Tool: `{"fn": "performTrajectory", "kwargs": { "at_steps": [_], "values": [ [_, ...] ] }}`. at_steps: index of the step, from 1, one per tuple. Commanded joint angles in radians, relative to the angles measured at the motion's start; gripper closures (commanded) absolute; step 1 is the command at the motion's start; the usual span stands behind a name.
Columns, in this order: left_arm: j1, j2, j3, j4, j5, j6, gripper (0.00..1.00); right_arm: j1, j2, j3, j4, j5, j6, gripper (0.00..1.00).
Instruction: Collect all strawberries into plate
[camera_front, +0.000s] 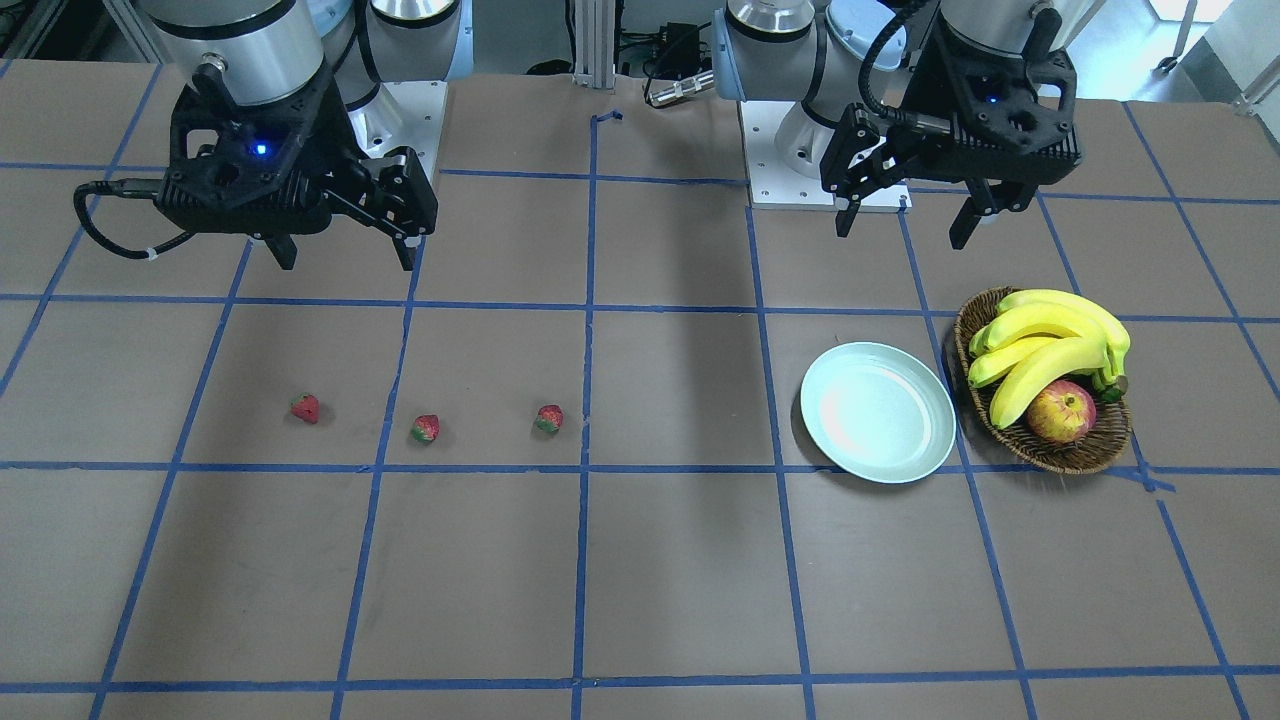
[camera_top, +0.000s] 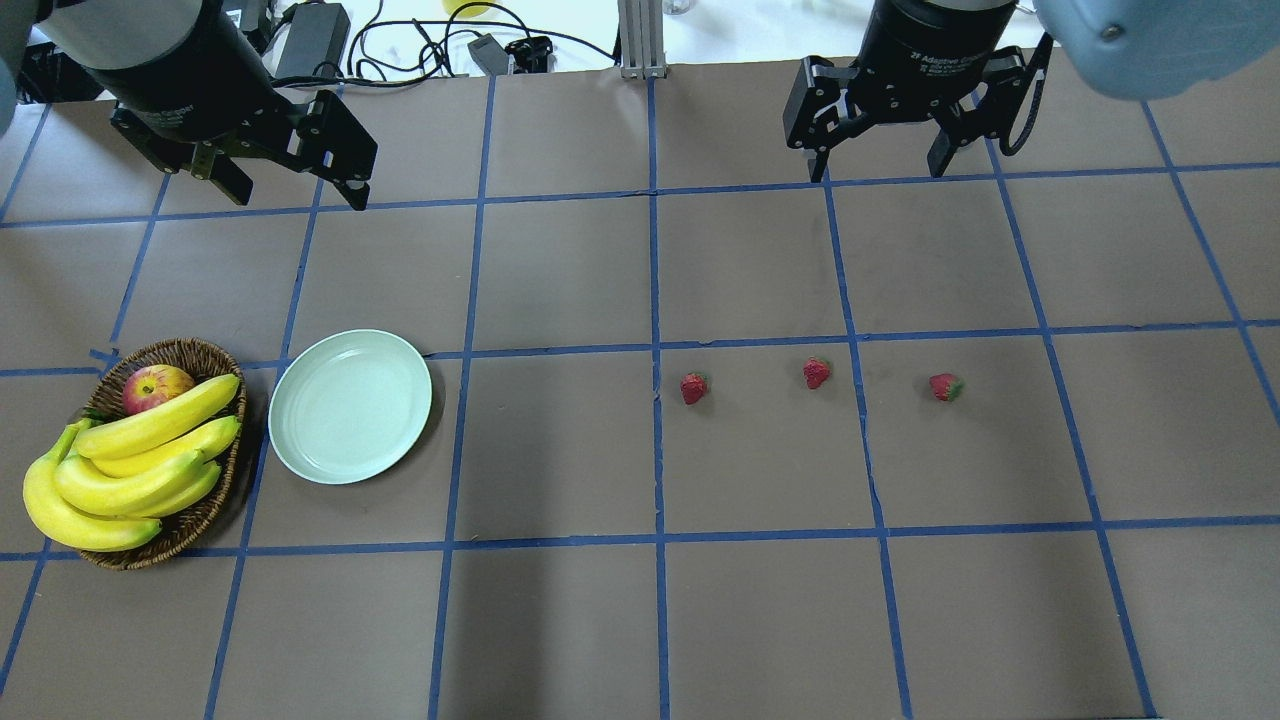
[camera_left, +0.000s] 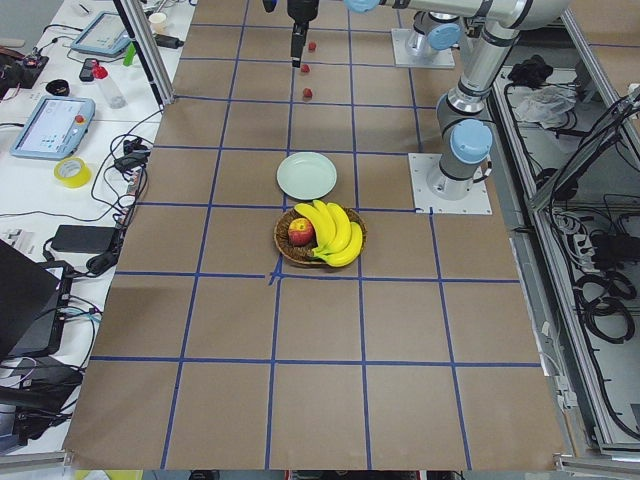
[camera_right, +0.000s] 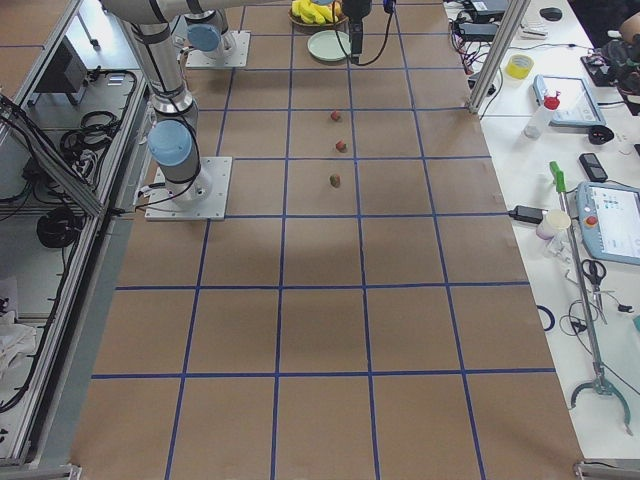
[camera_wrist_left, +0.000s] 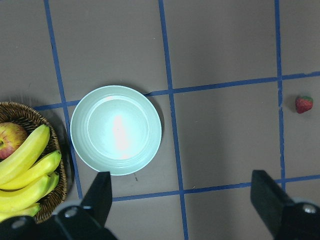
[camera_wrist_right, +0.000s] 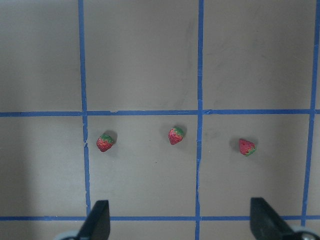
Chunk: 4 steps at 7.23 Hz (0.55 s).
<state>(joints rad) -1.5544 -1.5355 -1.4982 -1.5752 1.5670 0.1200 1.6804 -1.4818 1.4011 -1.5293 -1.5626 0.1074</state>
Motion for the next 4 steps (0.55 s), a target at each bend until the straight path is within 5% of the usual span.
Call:
{"fn": "performTrajectory", "kwargs": {
  "at_steps": [1, 4],
  "values": [
    [-0.001, 0.0, 0.0, 0.001, -0.001, 0.001, 0.0, 0.001, 0.0, 0.001, 0.0, 0.001, 0.0, 0.0],
    [-0.001, 0.0, 0.0, 0.001, -0.001, 0.001, 0.0, 0.002, 0.008, 0.003, 0.0, 0.0, 0.0, 0.0]
  ]
}}
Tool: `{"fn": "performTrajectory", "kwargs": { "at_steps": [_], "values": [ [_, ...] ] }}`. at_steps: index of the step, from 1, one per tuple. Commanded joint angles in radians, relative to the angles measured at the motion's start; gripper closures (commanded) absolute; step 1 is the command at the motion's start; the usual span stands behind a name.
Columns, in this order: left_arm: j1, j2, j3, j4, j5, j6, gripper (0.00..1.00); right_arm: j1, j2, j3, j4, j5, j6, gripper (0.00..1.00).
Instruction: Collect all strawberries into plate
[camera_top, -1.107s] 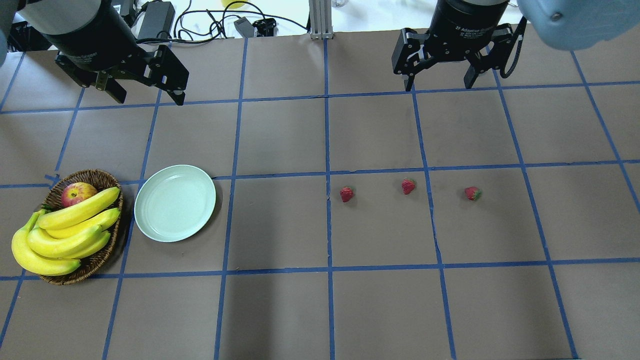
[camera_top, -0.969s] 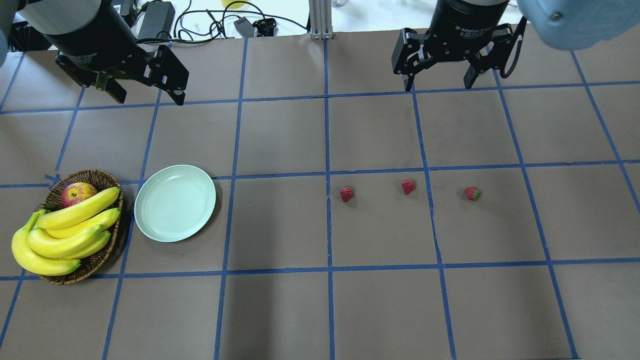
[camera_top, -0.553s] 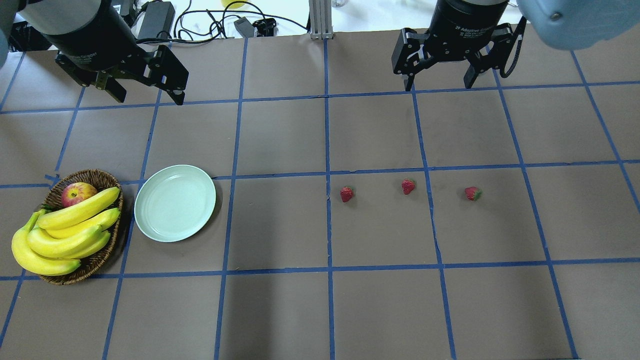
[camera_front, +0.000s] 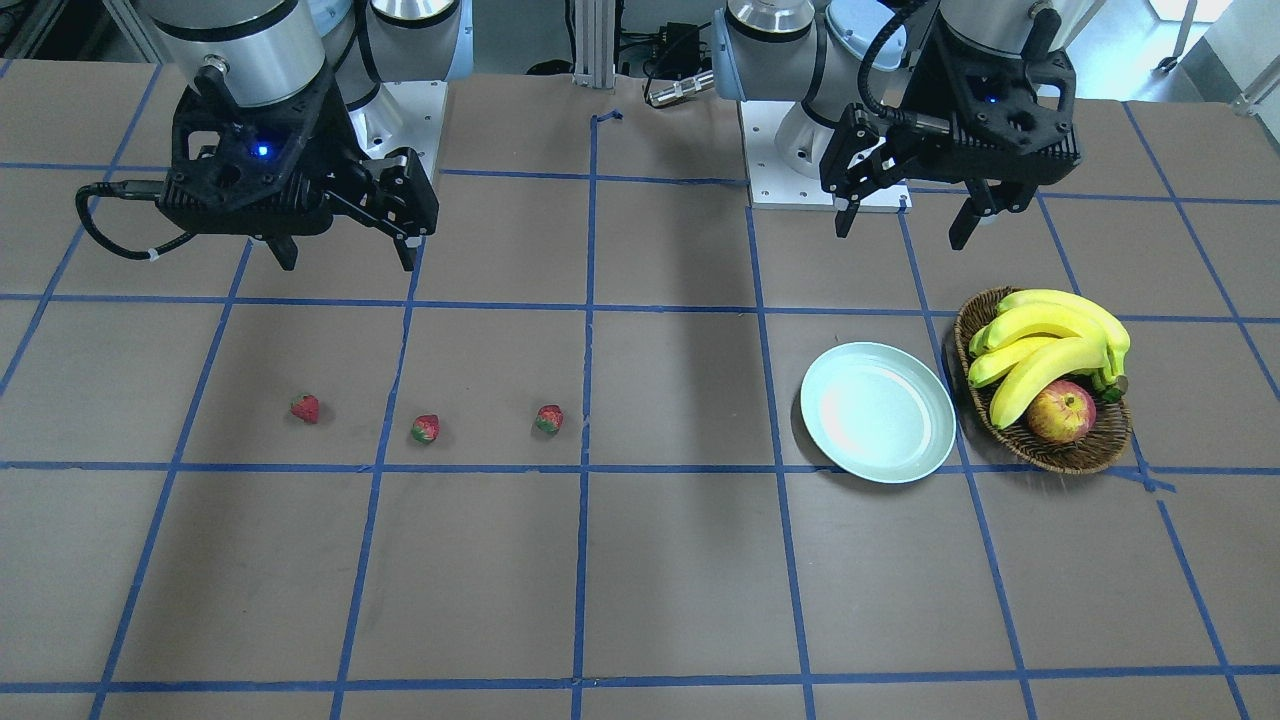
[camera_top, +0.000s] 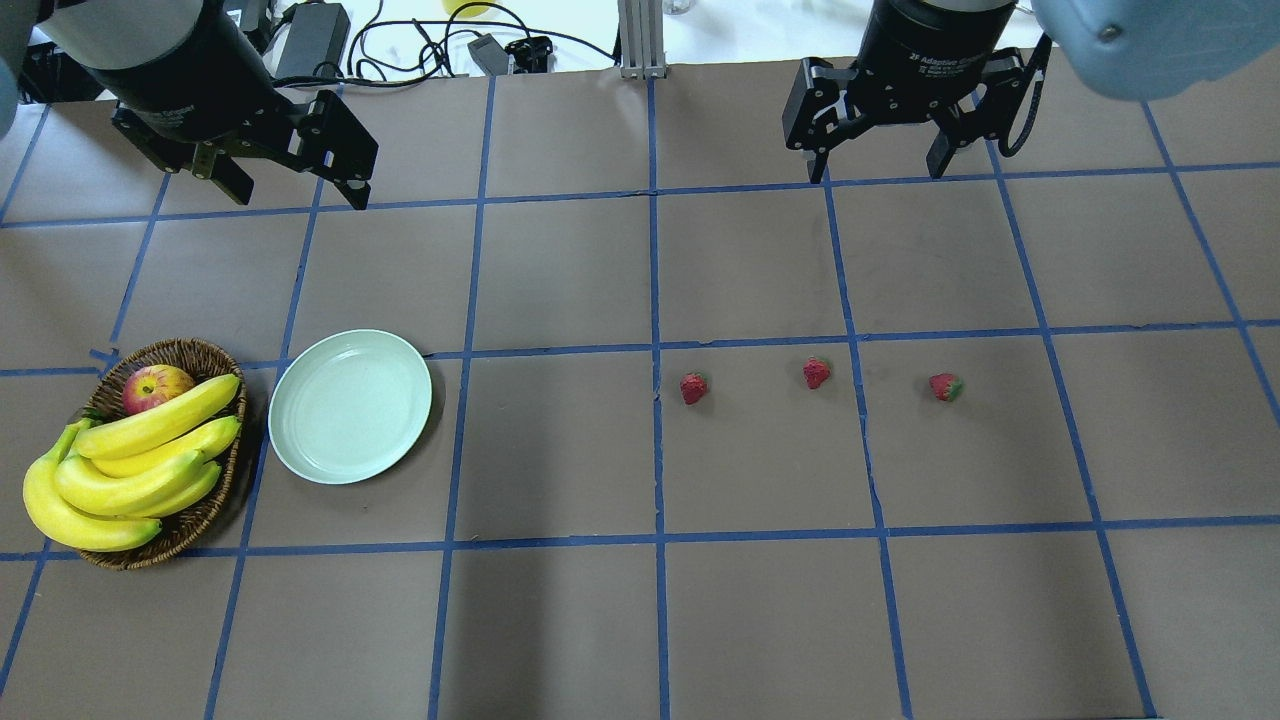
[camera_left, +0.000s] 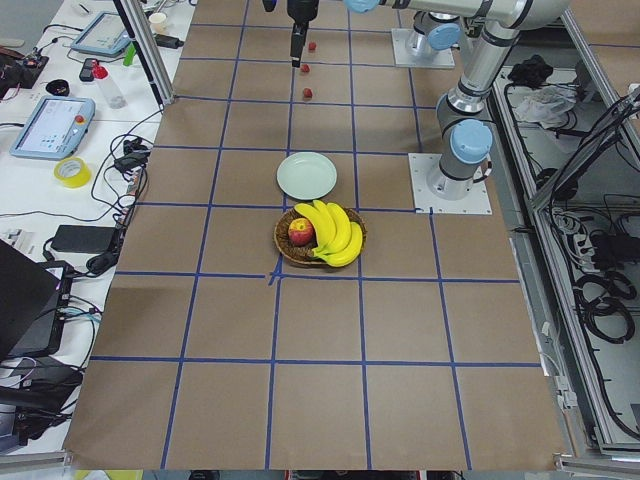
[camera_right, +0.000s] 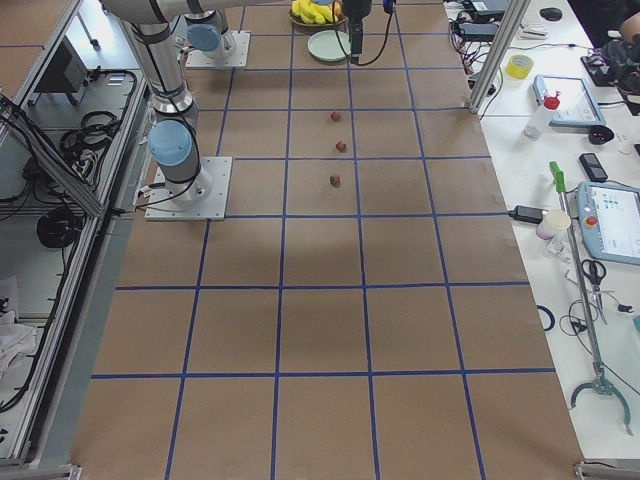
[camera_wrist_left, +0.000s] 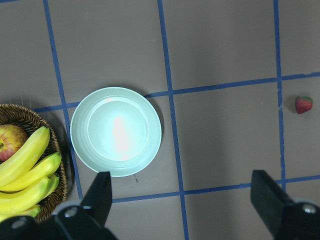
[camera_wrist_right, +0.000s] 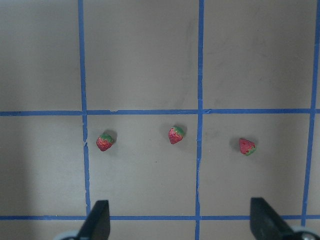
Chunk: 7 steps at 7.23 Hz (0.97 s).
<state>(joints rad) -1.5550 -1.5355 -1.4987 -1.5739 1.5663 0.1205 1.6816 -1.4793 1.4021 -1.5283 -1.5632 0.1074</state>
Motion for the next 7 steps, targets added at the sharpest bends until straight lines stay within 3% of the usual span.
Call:
{"fn": "performTrajectory", "kwargs": {
  "at_steps": [1, 3, 4, 7],
  "values": [
    [0.0, 0.0, 0.0, 0.0, 0.0, 0.001, 0.0, 0.001, 0.007, 0.005, -0.001, -0.001, 0.0, 0.0],
    [0.0, 0.0, 0.0, 0.0, 0.0, 0.001, 0.0, 0.003, 0.028, 0.009, -0.004, 0.011, 0.002, 0.0],
    [0.0, 0.0, 0.0, 0.0, 0.0, 0.001, 0.0, 0.024, 0.071, 0.018, -0.071, 0.069, 0.002, 0.0],
    [0.0, 0.0, 0.0, 0.0, 0.0, 0.001, 0.0, 0.099, 0.18, 0.081, -0.263, 0.061, 0.105, 0.0]
  ]
}}
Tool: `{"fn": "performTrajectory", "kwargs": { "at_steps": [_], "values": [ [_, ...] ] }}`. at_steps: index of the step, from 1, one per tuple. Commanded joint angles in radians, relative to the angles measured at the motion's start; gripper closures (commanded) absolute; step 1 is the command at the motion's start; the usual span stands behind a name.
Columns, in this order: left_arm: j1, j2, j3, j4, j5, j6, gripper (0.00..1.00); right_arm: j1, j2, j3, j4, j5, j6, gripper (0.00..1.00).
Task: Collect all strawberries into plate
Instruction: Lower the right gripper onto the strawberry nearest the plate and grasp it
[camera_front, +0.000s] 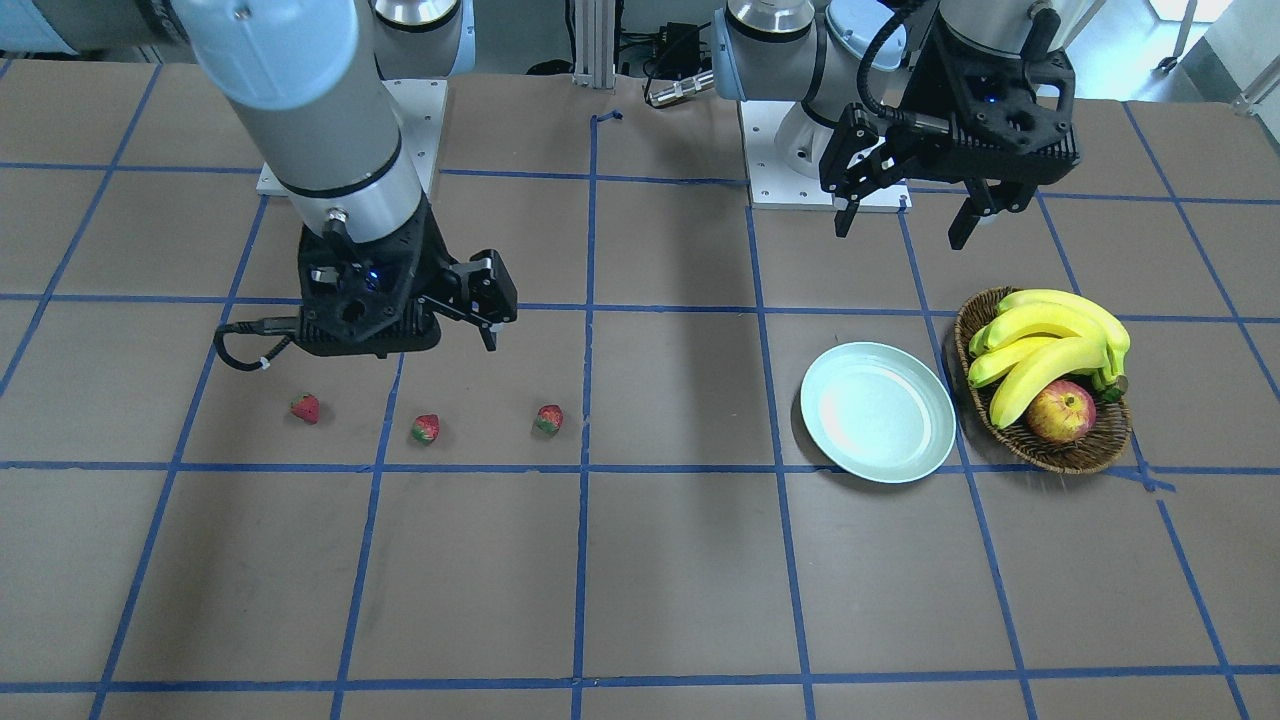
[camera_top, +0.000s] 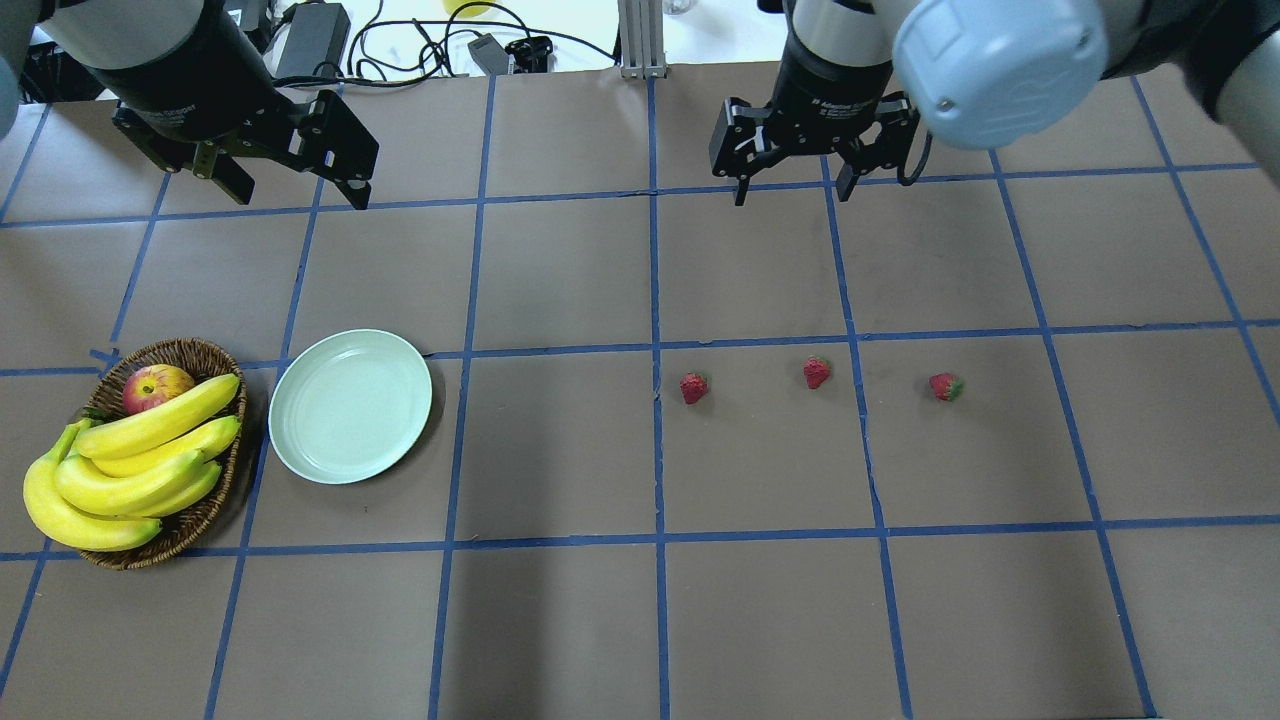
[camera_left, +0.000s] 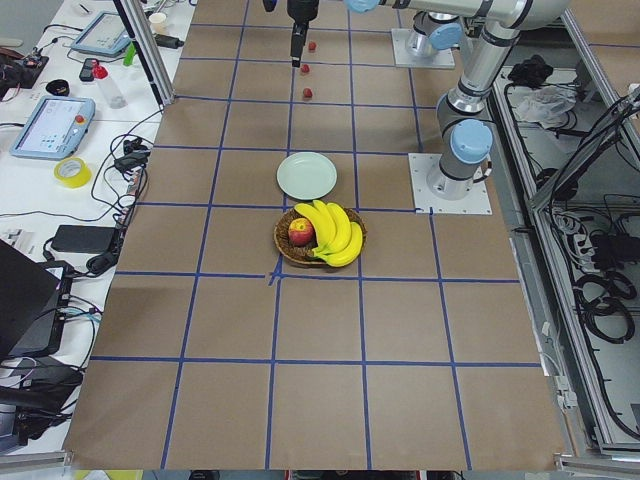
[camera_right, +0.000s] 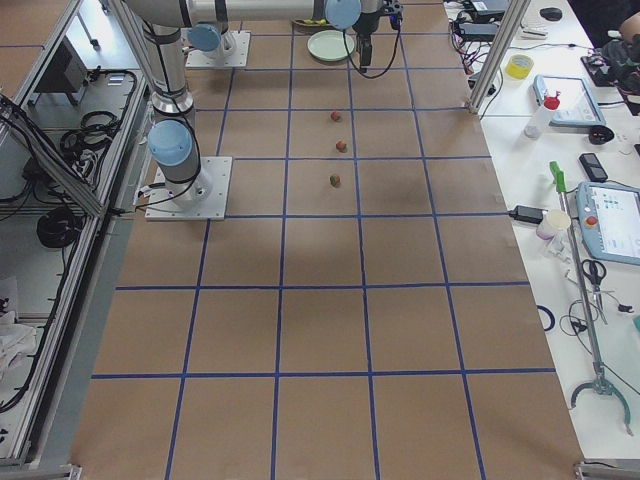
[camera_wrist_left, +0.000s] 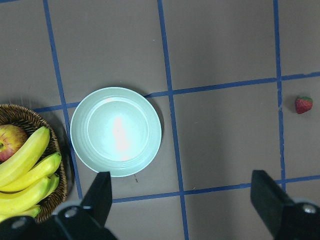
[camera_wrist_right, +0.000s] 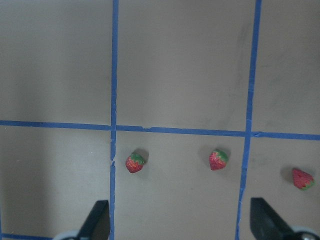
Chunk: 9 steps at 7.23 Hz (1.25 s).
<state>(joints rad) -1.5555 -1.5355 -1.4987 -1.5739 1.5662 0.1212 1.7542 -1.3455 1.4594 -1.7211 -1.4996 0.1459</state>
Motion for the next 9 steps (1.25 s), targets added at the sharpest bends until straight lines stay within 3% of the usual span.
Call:
{"fn": "performTrajectory", "kwargs": {
  "at_steps": [1, 3, 5, 6, 8, 9],
  "values": [
    [0.0, 0.0, 0.0, 0.0, 0.0, 0.0, 0.0, 0.036, 0.084, 0.036, -0.112, -0.002, 0.086, 0.0],
    [0.0, 0.002, 0.0, 0.0, 0.0, 0.0, 0.0, 0.085, 0.135, 0.122, -0.19, -0.077, 0.156, 0.0],
    [0.0, 0.002, -0.002, 0.0, 0.0, 0.0, 0.0, 0.106, 0.146, 0.333, -0.43, -0.07, 0.228, 0.0],
    [0.0, 0.002, -0.002, -0.001, 0.0, 0.0, 0.0, 0.11, 0.172, 0.378, -0.504, -0.068, 0.251, 0.0],
    [0.0, 0.002, -0.002, 0.0, 0.0, 0.002, 0.0, 0.151, 0.232, 0.381, -0.555, -0.068, 0.307, 0.0],
    [0.002, 0.003, -0.002, 0.0, 0.0, 0.002, 0.0, 0.154, 0.238, 0.381, -0.567, -0.059, 0.311, 0.07]
  ]
}}
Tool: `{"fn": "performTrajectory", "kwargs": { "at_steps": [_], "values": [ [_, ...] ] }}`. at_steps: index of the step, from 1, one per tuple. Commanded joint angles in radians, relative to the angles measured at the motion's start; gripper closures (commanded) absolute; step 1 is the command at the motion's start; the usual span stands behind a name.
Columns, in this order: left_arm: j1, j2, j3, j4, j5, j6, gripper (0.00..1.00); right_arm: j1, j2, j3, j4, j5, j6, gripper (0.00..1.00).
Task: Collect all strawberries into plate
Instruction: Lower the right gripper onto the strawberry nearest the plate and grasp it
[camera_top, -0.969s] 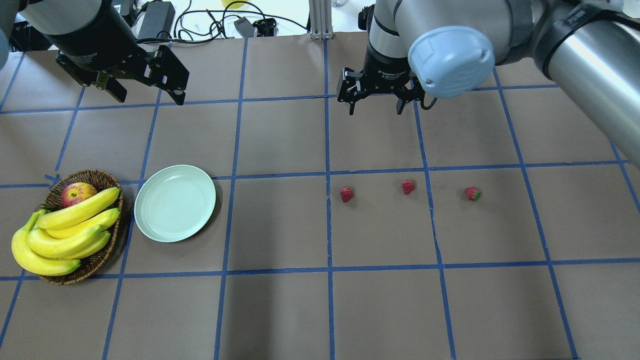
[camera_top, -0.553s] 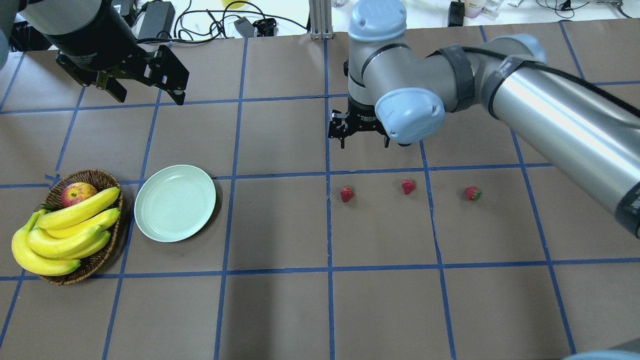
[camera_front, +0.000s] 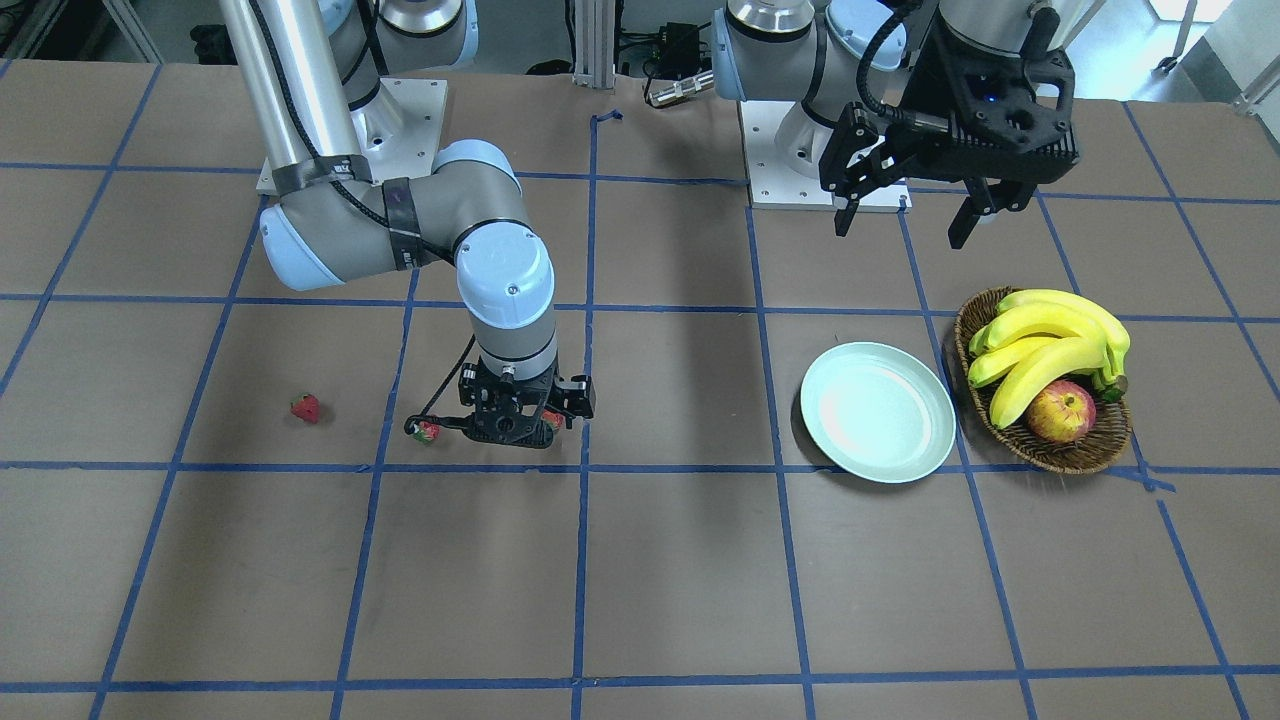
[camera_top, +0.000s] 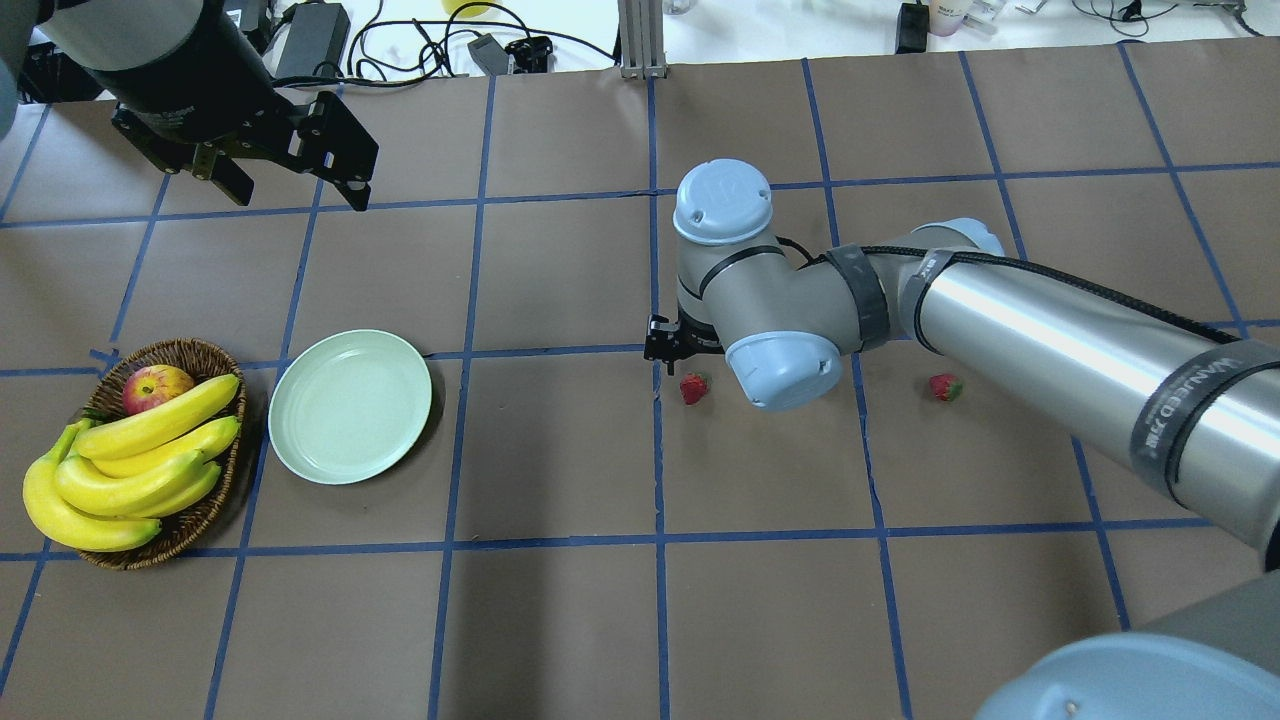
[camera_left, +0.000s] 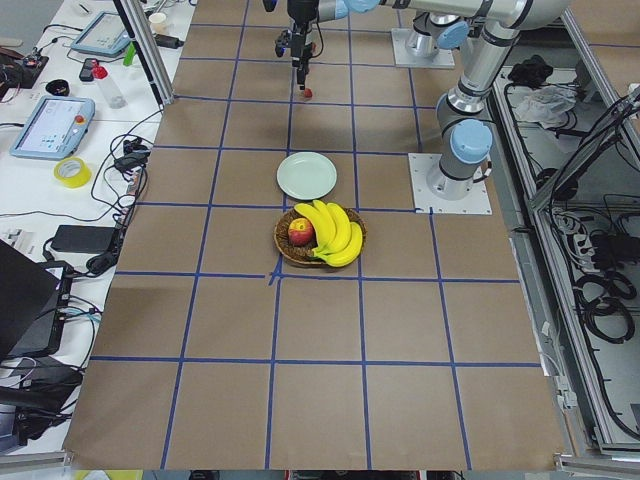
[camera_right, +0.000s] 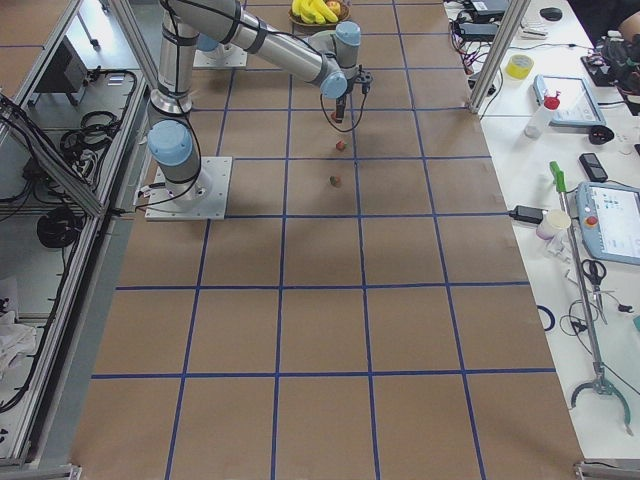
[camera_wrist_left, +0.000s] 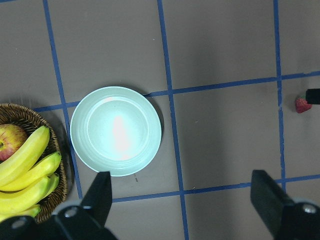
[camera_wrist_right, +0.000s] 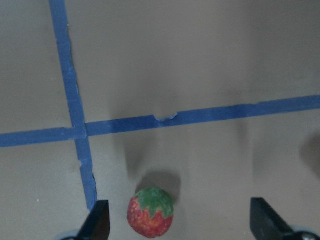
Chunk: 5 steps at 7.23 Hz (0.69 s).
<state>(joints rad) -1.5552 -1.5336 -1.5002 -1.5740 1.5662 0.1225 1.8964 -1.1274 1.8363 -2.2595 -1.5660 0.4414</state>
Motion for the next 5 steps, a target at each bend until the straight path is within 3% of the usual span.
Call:
{"fn": "performTrajectory", "kwargs": {
  "at_steps": [1, 4, 5],
  "values": [
    [0.0, 0.001, 0.0, 0.0, 0.0, 0.0, 0.0, 0.012, 0.021, 0.007, -0.029, 0.009, 0.014, 0.33],
    [0.0, 0.001, 0.0, -0.001, 0.0, 0.0, 0.0, 0.012, 0.024, 0.001, -0.025, 0.052, -0.02, 0.91],
    [0.0, 0.001, 0.0, -0.001, 0.0, 0.0, 0.0, 0.012, 0.021, -0.003, -0.023, 0.054, -0.023, 0.93]
  ]
}}
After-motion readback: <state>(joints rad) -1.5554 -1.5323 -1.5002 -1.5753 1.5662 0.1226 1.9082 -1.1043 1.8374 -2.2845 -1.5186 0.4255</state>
